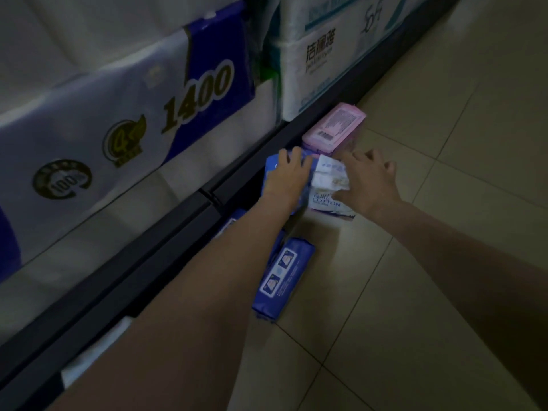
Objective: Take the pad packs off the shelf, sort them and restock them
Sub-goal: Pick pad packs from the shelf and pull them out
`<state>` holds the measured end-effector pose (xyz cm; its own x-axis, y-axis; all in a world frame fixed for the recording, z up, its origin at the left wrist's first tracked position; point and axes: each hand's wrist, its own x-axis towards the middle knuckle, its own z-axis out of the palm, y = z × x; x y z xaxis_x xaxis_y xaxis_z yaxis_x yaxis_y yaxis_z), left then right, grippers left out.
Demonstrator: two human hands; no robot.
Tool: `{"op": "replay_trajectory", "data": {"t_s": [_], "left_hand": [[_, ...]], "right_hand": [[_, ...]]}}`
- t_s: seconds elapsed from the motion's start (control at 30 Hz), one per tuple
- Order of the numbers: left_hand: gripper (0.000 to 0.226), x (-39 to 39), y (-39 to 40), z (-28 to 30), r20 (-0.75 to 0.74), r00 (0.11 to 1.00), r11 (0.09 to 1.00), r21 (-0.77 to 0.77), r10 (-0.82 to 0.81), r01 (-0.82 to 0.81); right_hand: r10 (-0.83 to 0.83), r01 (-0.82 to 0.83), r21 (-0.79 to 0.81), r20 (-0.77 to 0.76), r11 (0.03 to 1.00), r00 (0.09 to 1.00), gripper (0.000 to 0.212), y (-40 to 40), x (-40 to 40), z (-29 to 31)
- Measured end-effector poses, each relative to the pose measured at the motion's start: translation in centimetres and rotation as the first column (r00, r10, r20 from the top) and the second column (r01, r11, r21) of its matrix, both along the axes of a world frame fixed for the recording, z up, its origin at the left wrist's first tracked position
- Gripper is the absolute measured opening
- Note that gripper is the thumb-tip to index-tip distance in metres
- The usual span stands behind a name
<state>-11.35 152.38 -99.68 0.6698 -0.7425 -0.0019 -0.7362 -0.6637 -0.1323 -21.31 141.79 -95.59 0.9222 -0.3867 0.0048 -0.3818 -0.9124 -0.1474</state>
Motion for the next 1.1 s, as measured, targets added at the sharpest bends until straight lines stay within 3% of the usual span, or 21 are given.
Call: {"op": "replay_trajectory", "data": {"t_s": [0.17,0.27,0.33,0.47,0.57,0.73,0.8,0.87,0.97,1.1], "left_hand": [[0.041,-0.6,4.3,-0.8,-0.238,0.963,0.986,-0.076,0.127,-0.149],[0.034,-2.4,9.5,-0.6,-0.230,0.970,0.968,-0.251,-0.078,0.018],[0.033,-4.2,13.3,-0.4,-0.191,0.961,0.947,-0.291,-0.200,0.139],[0.038,-7.4,20.5,0.1,-0.214,0.944,0.958,-0.189,-0.253,0.214],[0.044,-9.6,24.2,1.0,-0.271,0.925,0.962,-0.141,-0.264,0.234],[0.057,-12.8,28.6,2.3,-0.344,0.910,0.972,-0.102,-0.233,0.211],[0.049,-14.3,30.2,2.4,-0.356,0.912,0.978,-0.115,-0.204,0.174],[0.045,-15.5,31.7,2.0,-0.395,0.910,0.987,0.041,-0.127,0.156],[0.069,-16.8,33.5,1.6,-0.493,0.870,0.950,0.275,0.010,0.145],[0.080,-17.4,34.8,1.1,-0.433,0.898,0.943,0.323,0.073,0.079]], "right_hand": [[0.017,-0.019,0.044,0.046,0.999,0.999,0.061,0.1,-1.0,0.0],[0.108,-0.112,0.121,0.042,0.986,0.993,0.065,1.6,-1.8,0.3],[0.203,-0.205,0.119,0.023,0.972,0.979,0.068,3.1,-2.1,0.9],[0.353,-0.353,-0.033,0.011,0.935,0.935,0.065,6.9,-3.0,2.6],[0.439,-0.438,-0.058,0.011,0.897,0.898,0.063,10.0,-4.7,4.2],[0.509,-0.497,0.123,-0.099,0.859,0.855,0.068,16.1,-9.4,5.7],[0.534,-0.514,0.148,-0.184,0.845,0.825,0.072,18.1,-11.3,4.8],[0.553,-0.519,0.194,-0.259,0.833,0.792,0.072,19.9,-12.9,3.4],[0.548,-0.456,0.334,-0.277,0.825,0.790,0.069,21.7,-13.9,1.6],[0.565,-0.450,0.368,-0.316,0.814,0.762,0.068,23.9,-14.2,0.4]]}}
